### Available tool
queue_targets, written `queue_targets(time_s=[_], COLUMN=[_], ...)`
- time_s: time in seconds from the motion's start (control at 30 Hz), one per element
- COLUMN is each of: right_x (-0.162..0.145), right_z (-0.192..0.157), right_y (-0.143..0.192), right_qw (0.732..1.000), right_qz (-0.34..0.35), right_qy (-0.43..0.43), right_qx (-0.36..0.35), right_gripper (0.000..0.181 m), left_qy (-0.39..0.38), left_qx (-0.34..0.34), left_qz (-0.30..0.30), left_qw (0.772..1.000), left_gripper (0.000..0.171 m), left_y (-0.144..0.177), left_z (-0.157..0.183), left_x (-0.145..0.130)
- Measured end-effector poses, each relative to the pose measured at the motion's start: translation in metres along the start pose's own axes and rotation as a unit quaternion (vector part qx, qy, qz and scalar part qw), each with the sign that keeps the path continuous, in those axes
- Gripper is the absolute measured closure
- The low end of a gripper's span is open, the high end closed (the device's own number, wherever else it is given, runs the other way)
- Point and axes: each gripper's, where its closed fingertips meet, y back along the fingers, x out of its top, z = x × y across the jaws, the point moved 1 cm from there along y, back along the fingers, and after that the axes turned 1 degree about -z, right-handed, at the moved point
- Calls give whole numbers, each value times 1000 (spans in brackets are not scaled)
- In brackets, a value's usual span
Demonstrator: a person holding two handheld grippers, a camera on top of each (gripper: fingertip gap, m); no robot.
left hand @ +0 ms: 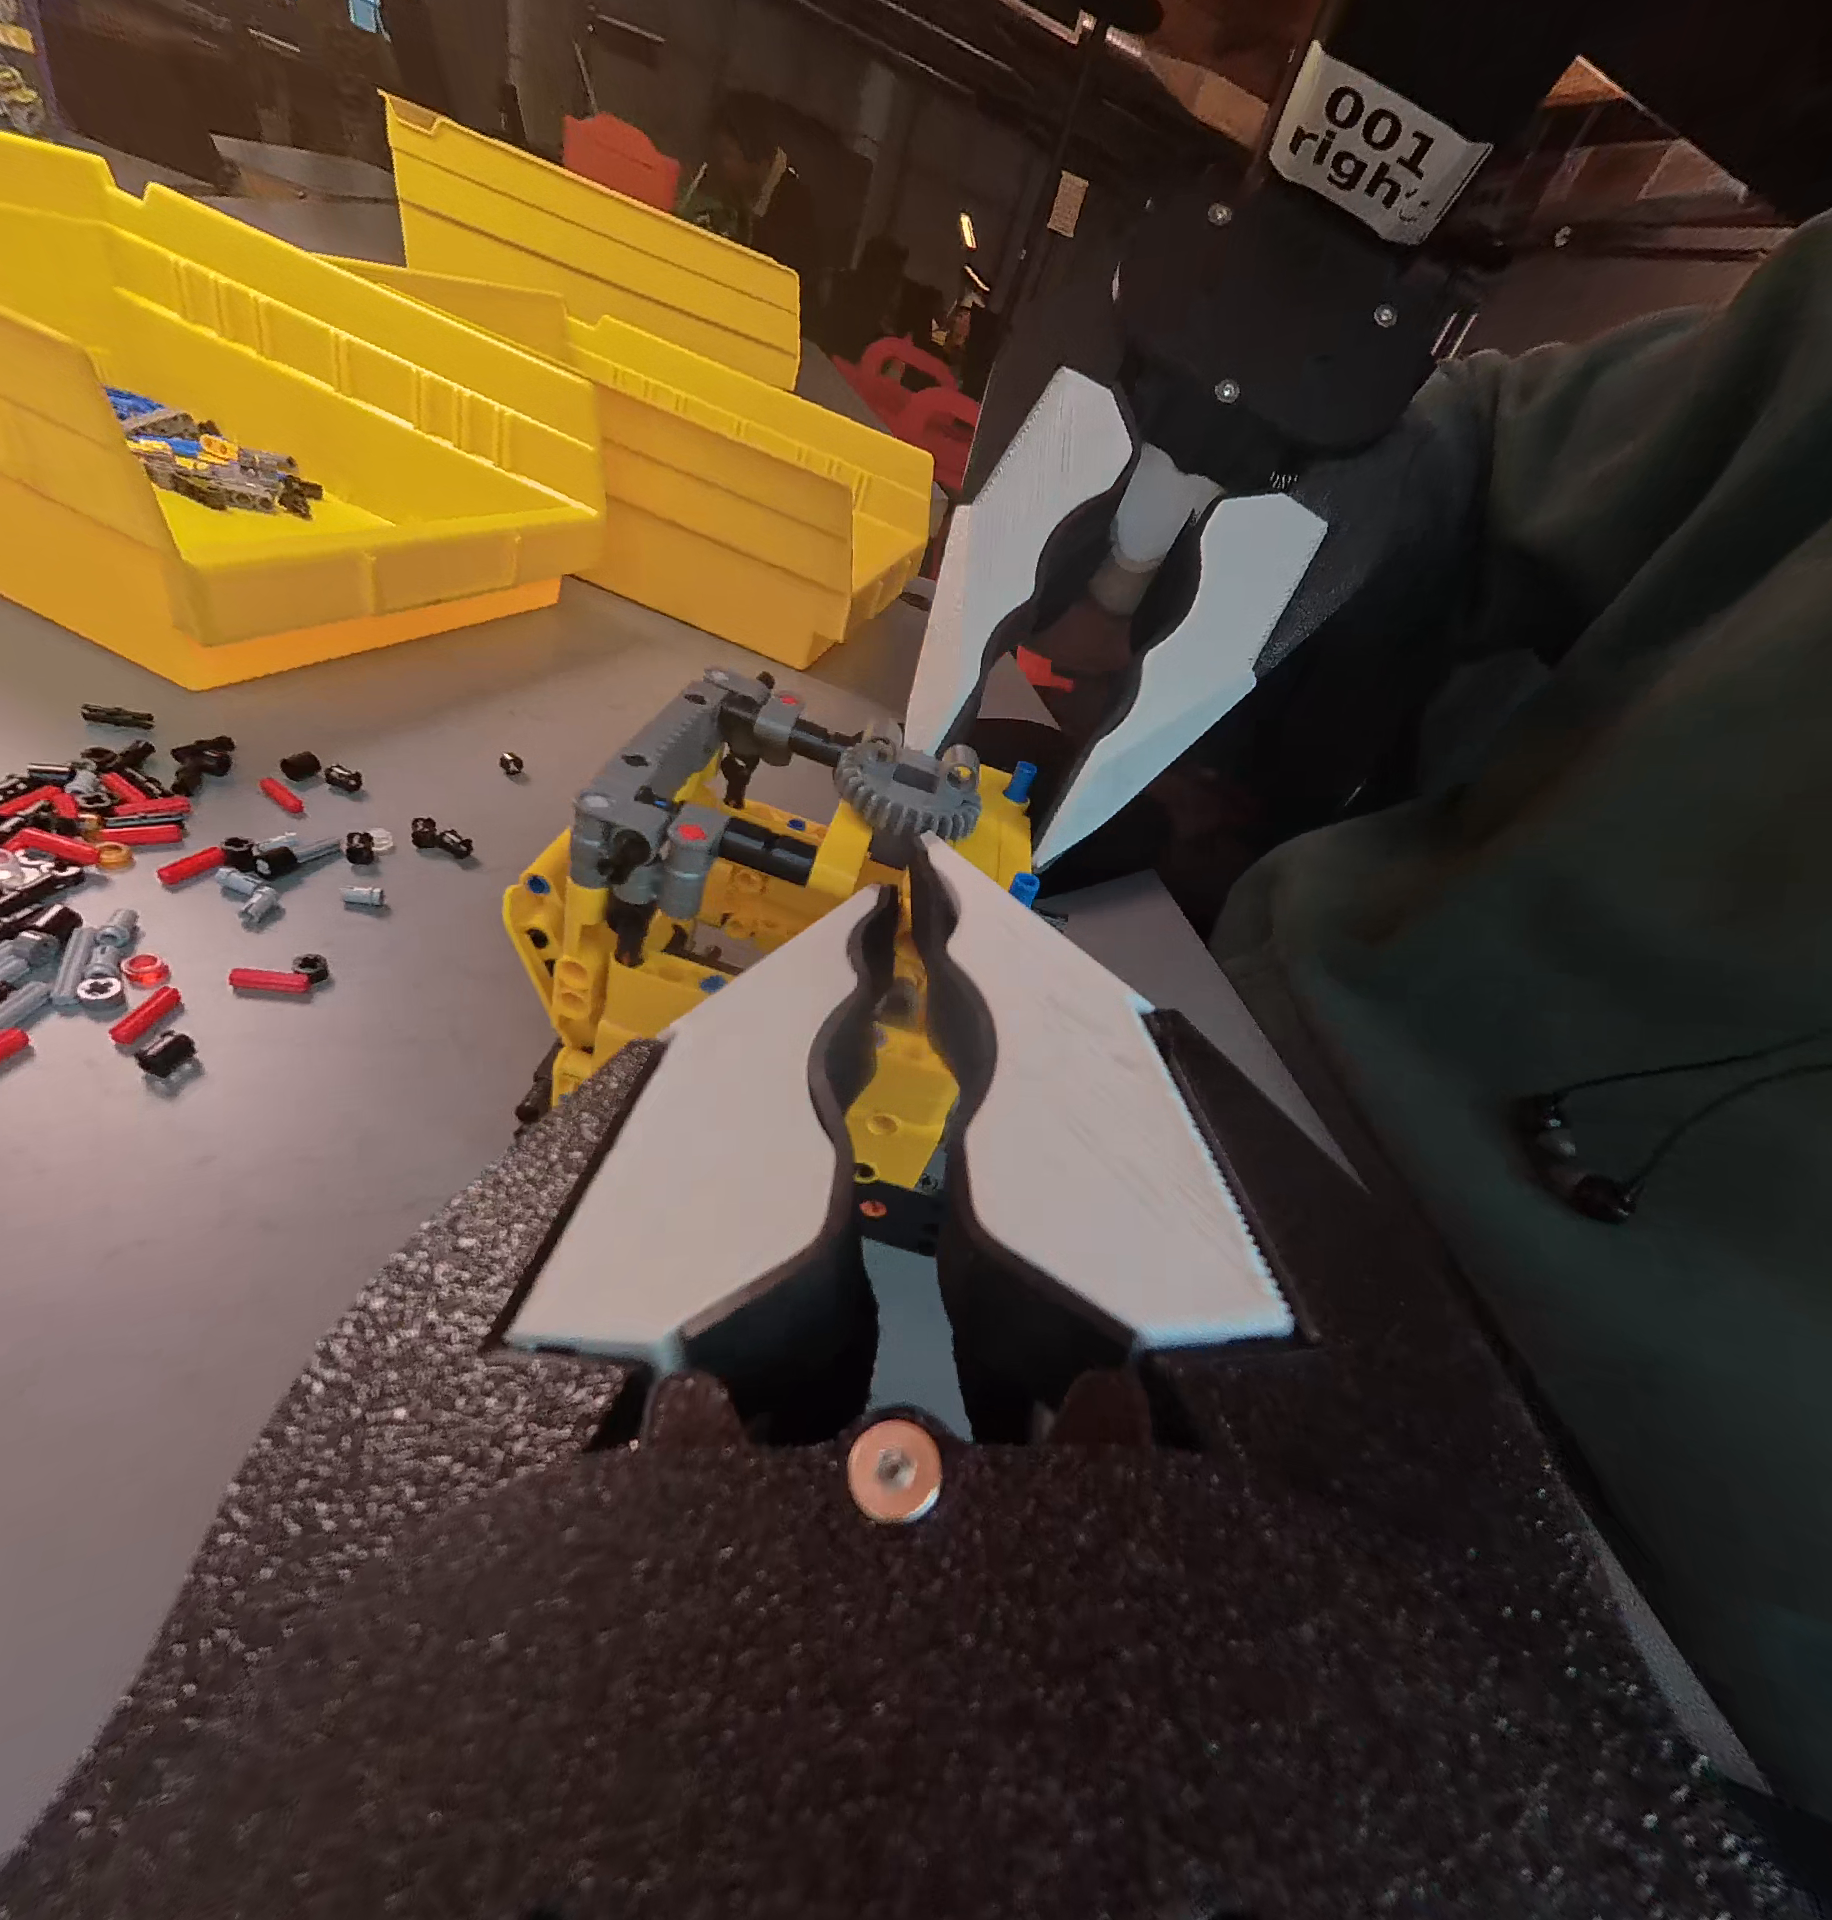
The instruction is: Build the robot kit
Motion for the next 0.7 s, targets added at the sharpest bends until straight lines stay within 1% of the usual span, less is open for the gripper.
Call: queue_targets(time_s=[0.2,0.33,0.4,0.47,0.6,0.7], right_x=[-2,-1,0,0,1,3], right_z=[-3,-3,-3,-3,-1,-2], right_y=[0,0,0,0,0,3], right_qw=[999,998,998,999,998,998], right_qz=[-9,-19,-25,-30,-35,-52], right_qy=[21,40,47,35,42,45], right_qx=[-26,-38,-41,-28,-18,14], right_gripper=[157,157,157,157,155,148], left_qy=[-91,-113,-103,-67,-58,-44], left_qx=[32,30,23,9,10,6], left_qz=[-3,1,5,9,5,8], left_qw=[995,993,994,998,998,999], left_gripper=[171,171,171,169,169,169], left_y=[0,2,2,3,4,5], left_z=[2,4,4,4,4,2], left_x=[1,2,3,4,5,6])
